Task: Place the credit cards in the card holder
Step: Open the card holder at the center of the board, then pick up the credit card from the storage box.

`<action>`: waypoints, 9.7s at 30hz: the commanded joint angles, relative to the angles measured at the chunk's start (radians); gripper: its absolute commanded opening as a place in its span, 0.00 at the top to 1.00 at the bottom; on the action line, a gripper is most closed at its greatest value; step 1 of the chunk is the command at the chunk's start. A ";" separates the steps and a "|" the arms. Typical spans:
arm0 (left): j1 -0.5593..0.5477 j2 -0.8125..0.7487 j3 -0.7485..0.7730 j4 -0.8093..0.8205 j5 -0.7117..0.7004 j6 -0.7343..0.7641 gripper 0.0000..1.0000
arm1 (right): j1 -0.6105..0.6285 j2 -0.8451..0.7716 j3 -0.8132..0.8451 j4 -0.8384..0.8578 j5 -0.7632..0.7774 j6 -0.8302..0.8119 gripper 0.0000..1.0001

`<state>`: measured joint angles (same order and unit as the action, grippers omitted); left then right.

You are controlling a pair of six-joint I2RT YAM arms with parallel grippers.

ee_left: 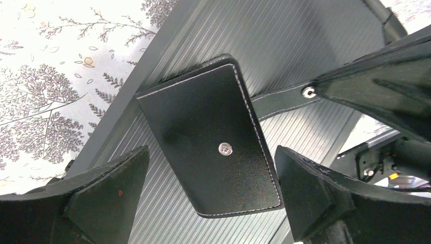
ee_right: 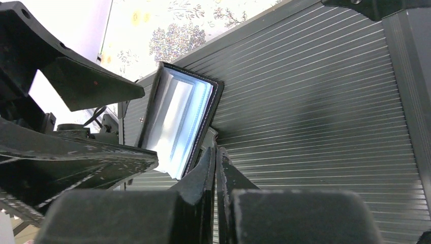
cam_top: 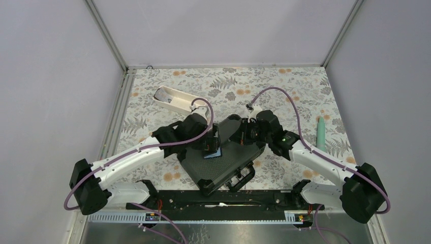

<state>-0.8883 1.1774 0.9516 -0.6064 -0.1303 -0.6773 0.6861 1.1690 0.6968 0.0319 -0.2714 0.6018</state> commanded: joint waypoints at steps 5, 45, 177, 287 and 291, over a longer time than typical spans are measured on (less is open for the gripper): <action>-0.020 -0.003 0.034 -0.057 -0.128 0.043 0.01 | -0.002 -0.051 0.000 -0.042 0.067 -0.031 1.00; 0.055 -0.174 0.111 -0.194 -0.410 0.126 0.18 | -0.003 -0.042 0.000 -0.114 0.110 -0.051 1.00; 0.957 0.964 0.909 0.036 0.125 0.799 0.07 | -0.003 -0.130 0.044 -0.142 0.041 -0.122 0.27; 0.946 0.947 0.924 0.002 -0.104 0.798 0.53 | -0.003 -0.200 0.011 -0.166 0.063 -0.094 0.31; 0.947 0.938 0.924 0.005 -0.107 0.801 0.53 | -0.003 -0.201 0.013 -0.165 0.061 -0.095 0.31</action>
<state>0.0570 2.1944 1.8393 -0.6338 -0.1951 0.1127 0.6861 0.9897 0.7071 -0.1448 -0.2111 0.5026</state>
